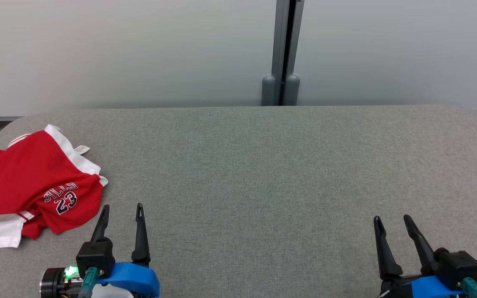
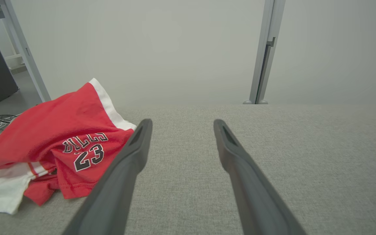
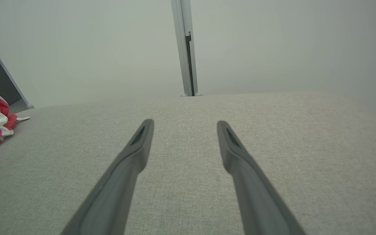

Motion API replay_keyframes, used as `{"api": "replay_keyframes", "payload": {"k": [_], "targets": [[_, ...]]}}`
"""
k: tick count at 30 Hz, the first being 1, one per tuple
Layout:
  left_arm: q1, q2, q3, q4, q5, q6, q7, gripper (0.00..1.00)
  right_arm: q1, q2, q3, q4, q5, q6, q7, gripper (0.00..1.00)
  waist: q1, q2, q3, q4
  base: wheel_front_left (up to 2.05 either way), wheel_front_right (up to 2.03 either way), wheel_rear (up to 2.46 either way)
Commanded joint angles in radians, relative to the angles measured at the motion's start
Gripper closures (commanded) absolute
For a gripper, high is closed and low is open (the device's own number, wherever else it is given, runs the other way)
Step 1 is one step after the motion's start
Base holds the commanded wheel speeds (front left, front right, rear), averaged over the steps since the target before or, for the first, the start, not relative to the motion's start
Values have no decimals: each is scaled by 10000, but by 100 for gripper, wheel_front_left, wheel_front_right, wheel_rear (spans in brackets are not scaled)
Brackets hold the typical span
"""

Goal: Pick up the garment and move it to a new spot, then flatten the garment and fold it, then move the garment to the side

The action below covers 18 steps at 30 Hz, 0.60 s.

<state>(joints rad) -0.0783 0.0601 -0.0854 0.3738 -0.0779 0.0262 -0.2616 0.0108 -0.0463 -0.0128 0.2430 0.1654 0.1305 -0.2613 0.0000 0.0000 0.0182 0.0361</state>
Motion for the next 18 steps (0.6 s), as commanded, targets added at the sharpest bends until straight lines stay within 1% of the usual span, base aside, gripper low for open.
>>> {"api": "replay_keyframes", "payload": {"k": [1, 18], "targets": [[-136, 35, -36, 69, 2, 56, -52, 0, 49, -73, -47, 58, -59, 4, -58, 0, 0, 0, -1, -8, 0, 0, 0], [-272, 52, -62, 233, -315, 150, -51, 0, -41, -71, -87, 117, 124, 4, -56, 0, 0, 0, 23, 35, 0, 0, 0]]}}
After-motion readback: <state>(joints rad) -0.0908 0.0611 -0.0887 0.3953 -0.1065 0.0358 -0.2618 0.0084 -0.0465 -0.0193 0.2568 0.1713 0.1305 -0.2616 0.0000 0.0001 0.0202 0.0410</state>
